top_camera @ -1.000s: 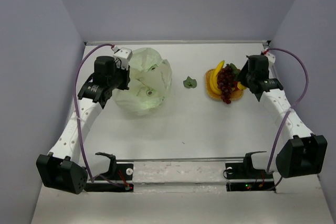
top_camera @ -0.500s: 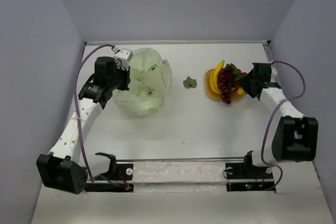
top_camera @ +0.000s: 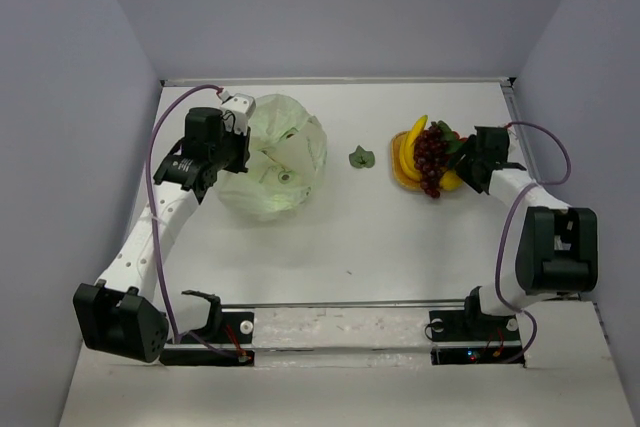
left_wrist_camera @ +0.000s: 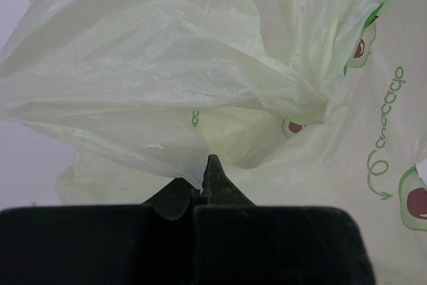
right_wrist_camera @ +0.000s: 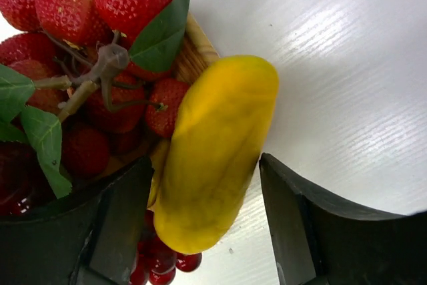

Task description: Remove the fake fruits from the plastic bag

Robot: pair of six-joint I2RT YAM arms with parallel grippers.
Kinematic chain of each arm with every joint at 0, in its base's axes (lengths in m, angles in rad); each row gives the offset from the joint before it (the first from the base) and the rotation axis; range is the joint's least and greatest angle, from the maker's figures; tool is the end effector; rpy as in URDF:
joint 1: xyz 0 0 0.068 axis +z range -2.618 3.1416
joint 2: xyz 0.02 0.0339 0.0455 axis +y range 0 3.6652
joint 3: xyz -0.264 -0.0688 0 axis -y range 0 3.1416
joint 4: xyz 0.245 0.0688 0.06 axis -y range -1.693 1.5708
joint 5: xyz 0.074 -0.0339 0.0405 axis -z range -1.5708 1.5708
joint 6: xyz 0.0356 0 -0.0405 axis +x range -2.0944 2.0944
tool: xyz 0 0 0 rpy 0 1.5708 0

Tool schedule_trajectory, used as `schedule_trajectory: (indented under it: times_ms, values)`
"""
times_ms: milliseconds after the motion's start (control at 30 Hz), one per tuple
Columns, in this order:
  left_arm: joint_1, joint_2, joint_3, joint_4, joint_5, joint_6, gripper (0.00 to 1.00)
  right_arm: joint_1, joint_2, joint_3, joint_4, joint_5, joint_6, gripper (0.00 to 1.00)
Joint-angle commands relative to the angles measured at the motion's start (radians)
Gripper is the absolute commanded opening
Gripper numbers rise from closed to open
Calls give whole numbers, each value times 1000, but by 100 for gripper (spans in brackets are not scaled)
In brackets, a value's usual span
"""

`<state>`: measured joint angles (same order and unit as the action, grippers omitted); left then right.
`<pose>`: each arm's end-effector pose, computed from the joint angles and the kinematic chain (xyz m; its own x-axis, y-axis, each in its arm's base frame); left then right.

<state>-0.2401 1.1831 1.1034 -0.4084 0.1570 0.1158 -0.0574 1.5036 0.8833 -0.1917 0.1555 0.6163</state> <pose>0.2567 -0.0686 0.3470 -0.4098 0.2178 -0.8858 0.4192 0.9074 0.0292 0.3108 -0.0234 0.2041 -0.4969 0.6005 -0.6264 0.5518 0.7758 0.3060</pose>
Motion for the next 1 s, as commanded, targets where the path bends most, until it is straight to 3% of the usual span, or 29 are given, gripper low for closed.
schedule_trajectory:
  times_ms: [0,333,600,967]
  values:
    - [5,0,16,14,7,16,0,8,24,28,81,-5,-20,73]
    - [7,-13,4,13,1,28,0,18,-14,42,49,13,-16,77]
    - [7,-13,0,19,12,27,0,18,-88,77,-37,94,-58,87]
    - [15,-13,21,23,10,18,0,18,-203,178,-135,173,-170,89]
